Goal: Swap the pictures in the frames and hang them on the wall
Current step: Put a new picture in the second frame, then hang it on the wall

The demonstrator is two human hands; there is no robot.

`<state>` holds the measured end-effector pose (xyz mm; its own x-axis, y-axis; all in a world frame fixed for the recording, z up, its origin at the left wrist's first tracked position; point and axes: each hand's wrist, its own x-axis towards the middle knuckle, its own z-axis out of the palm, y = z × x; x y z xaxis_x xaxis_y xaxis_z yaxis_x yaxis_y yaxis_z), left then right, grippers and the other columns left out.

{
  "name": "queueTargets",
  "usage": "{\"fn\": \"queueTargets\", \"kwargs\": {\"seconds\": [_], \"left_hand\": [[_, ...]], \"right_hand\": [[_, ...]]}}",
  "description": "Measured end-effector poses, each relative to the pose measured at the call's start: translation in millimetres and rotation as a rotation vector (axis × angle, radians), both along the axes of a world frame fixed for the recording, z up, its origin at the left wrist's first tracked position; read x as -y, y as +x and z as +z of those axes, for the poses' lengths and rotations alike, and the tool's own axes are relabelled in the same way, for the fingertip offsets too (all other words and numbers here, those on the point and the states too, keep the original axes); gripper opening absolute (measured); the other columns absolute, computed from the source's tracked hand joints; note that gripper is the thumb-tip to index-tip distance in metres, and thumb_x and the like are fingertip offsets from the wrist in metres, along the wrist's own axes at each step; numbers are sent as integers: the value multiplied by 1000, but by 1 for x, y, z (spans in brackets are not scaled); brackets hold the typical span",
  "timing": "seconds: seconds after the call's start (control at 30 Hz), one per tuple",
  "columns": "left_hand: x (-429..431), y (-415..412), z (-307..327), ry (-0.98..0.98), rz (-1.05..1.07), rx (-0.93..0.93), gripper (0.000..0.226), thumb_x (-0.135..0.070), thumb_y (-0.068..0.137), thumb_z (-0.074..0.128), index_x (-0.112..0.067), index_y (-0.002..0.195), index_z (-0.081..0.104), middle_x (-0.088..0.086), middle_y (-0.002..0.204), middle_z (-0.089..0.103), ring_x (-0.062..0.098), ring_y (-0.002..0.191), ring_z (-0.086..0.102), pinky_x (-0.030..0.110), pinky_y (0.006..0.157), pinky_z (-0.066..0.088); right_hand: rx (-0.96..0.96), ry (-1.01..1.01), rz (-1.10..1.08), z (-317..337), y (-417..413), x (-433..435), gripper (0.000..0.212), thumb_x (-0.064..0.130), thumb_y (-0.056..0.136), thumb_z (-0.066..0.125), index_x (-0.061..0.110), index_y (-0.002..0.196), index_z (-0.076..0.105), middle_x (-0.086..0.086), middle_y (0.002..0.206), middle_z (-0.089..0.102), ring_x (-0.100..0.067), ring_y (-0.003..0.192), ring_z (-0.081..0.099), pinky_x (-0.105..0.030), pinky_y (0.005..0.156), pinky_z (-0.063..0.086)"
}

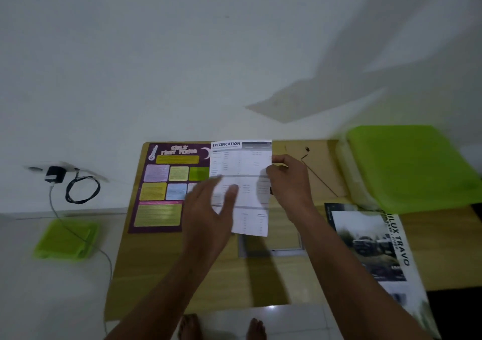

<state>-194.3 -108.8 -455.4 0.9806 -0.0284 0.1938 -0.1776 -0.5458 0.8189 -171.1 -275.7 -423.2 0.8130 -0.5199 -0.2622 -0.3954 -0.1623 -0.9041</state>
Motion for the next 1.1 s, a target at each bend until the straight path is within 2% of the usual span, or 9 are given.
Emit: {"fn": "queueTargets", "kwargs": {"seconds": [0.13,0.2,0.37,0.47,0.53,0.67,0.77,0.97,1.1], "left_hand": [[11,16,-8,-263,-38,-520,33,-29,91,64,-31,124,58,-14,115,62,13,104,62,39,89,53],[18,14,-12,-379,-86,-603,33,-13,89,67,-30,116,62,-8,111,70,14,100,68,37,83,57],[37,6,-42,-254,-28,-544,58,-10,82,74,-26,134,54,-4,103,72,14,88,69,40,75,59],[48,0,-56,-113,-44,-416,59,-7,80,75,-26,132,56,-13,97,66,3,80,63,21,67,52],[52,-2,-64,-40,-84,-369,60,-3,77,75,-26,130,58,-17,96,63,-3,77,60,8,64,44],[59,1,-81,123,-149,-334,61,-3,72,75,-27,126,60,-8,102,72,8,82,64,19,65,48],[64,6,-89,197,-184,-313,56,-4,72,74,-24,123,60,-4,103,71,11,85,60,12,58,36],[66,10,-102,546,-112,-172,62,-24,68,83,-15,123,57,13,107,59,32,100,56,33,68,43],[62,8,-104,618,-296,13,68,-28,71,83,-2,128,58,20,134,55,37,123,51,44,94,47]], "right_hand": [[-16,160,-17,-7,-20,30,22,4,88,56,24,89,67,0,91,72,-16,75,65,-31,64,51],[-12,154,-23,-15,-25,44,21,6,89,57,23,97,68,0,93,71,-13,71,62,-26,58,48],[-30,32,54,-49,-35,64,16,17,94,62,21,109,64,9,99,66,-9,89,63,-25,71,50],[-78,-52,214,-73,-45,70,37,5,88,62,38,104,63,9,93,71,-15,89,68,-34,79,54],[-111,-120,286,-90,-50,73,48,-2,85,57,41,104,66,3,90,73,-19,86,67,-26,72,51],[-153,-175,266,-114,-55,76,42,-3,90,57,22,123,61,8,101,65,-12,92,60,-8,65,40],[-160,-245,231,-125,-53,79,35,1,92,60,15,124,57,3,105,62,-13,94,58,-20,73,41],[-215,-605,374,-132,-48,84,45,20,97,58,13,141,46,-9,130,50,-25,119,48,-33,93,45],[-156,-787,613,-138,-52,89,56,37,98,54,13,147,41,-8,152,40,-26,141,29,-42,113,33]]}}
